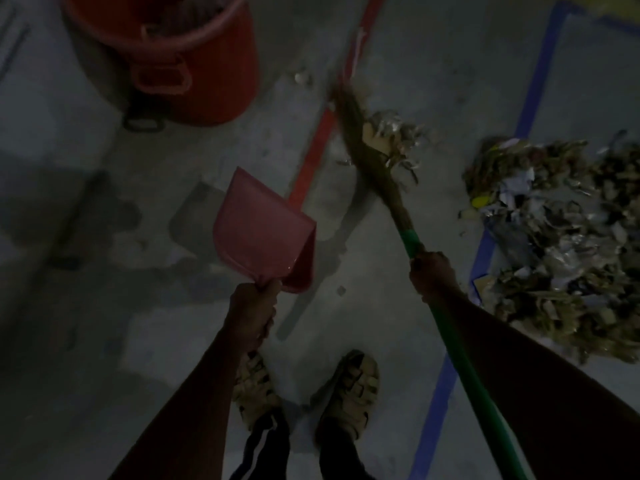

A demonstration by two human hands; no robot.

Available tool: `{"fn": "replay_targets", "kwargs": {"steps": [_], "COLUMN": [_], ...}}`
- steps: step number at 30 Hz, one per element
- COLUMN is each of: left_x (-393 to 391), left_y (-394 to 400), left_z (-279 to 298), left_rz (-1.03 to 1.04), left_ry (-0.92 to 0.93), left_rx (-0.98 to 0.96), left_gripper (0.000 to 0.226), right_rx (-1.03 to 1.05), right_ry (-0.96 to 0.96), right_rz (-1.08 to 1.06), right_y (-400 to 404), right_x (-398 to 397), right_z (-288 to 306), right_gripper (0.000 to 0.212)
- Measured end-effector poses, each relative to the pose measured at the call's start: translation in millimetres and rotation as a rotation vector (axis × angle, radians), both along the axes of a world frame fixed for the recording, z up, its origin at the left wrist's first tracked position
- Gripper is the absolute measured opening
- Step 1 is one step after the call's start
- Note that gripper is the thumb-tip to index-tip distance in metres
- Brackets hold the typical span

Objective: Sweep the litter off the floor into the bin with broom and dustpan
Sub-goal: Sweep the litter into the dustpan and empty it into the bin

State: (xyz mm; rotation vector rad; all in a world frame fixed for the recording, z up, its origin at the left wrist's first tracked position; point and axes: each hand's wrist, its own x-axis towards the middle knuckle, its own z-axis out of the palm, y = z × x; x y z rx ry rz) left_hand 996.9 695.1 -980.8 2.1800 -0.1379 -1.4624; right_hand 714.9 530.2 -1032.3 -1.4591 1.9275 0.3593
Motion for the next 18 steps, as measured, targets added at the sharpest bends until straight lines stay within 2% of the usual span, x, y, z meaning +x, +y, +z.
{"fn": "replay_targets", "kwargs": {"steps": [6,10,14,18], "left_x": [-34.1,-46.6,-37.8,-13.6], "left_y": [-72.1,-114.9,-146.8,-169.3], "left_z": [5.6,-0.4,-13.7,-25.5], "left_rz": [-0.171,-0.176,-0.242,-0.320], "left_ry": [-0.064,-0.023,-0.064,-0.082], "left_rx": [0.006,-0.061,-0.055,-0.014], "left_gripper": [0.040,0.031,0.031,0.041], "right_rx": [0.039,-0.112,-0.212,-0.320], "right_ry": [-0.029,-0.126,-0.185,-0.316], "right_rz": [-0.253,-0.460,-0.572,-0.610], "right_y": [8.7,31.2,44.8,40.1], "right_x": [-97.3,-149.6,-160.1,-131.7], "right_z": [6.4,8.8,11.7,8.6], "right_gripper": [0.018,0.013,0.030,0.048]}}
